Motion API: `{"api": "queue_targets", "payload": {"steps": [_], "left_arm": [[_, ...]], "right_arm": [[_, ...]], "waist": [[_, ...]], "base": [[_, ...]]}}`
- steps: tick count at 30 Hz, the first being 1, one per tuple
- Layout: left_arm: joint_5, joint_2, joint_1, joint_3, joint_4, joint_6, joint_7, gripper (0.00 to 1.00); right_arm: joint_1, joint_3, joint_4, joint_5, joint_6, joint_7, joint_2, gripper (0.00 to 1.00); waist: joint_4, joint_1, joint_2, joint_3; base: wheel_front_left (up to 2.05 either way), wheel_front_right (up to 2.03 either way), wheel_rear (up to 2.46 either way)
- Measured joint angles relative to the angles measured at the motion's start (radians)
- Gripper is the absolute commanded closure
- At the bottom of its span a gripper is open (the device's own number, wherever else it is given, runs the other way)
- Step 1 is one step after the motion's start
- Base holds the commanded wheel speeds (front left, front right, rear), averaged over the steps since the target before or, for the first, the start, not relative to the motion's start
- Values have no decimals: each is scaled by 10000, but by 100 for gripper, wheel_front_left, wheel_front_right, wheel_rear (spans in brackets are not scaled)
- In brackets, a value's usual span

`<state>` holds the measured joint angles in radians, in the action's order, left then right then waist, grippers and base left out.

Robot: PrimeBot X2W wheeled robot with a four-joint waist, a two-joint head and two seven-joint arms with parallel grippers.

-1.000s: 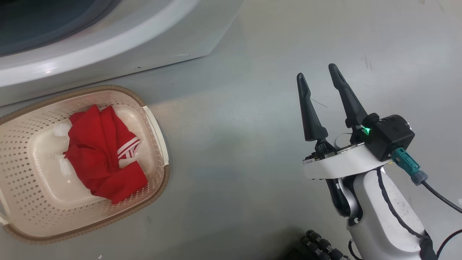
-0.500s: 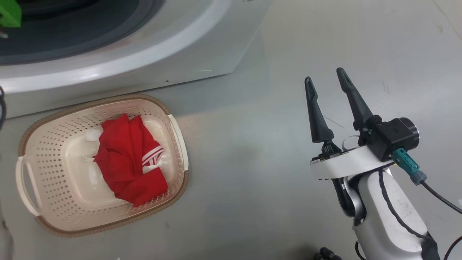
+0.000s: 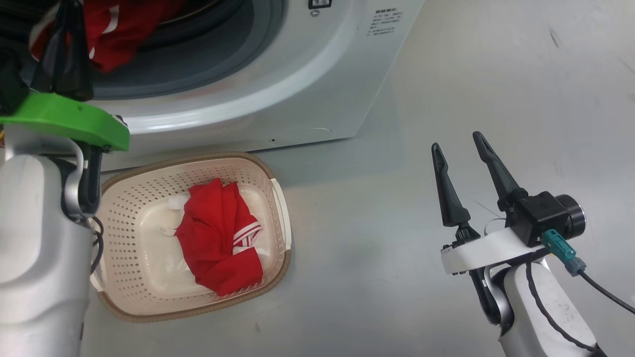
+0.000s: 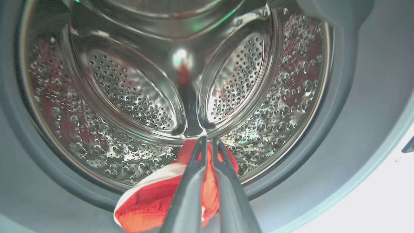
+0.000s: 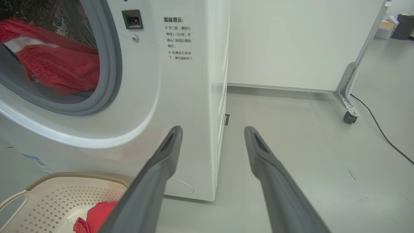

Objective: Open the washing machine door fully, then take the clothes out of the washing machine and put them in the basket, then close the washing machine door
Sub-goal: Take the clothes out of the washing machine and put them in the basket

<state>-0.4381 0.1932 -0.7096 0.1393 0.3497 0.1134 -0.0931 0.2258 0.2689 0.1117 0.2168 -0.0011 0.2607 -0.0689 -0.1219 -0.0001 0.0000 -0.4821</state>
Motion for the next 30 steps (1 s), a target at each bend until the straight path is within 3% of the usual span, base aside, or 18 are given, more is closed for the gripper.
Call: {"api": "queue_targets", "payload": {"steps": [8,22,30], "left_arm": [[441,-359,1157,35,-815,-336,-1676,100],[1287,-732,2657,387,-3285,-794,-1674,100],[1273,-945,4255,928,-3444,-836,-1639,100]], "right_arm": [[-533,-184,125,-146,29,0,-119,0],[-1226,-130,238,-345,176,0,-207,0],[-1362,-4,207,-351,267,0,-167,0]], "waist": [[561,0,0,766],[1408,0,0,2021],[1410,0,0,2192]], "base": [[0,0,0],[0,0,0],[0,0,0]]}}
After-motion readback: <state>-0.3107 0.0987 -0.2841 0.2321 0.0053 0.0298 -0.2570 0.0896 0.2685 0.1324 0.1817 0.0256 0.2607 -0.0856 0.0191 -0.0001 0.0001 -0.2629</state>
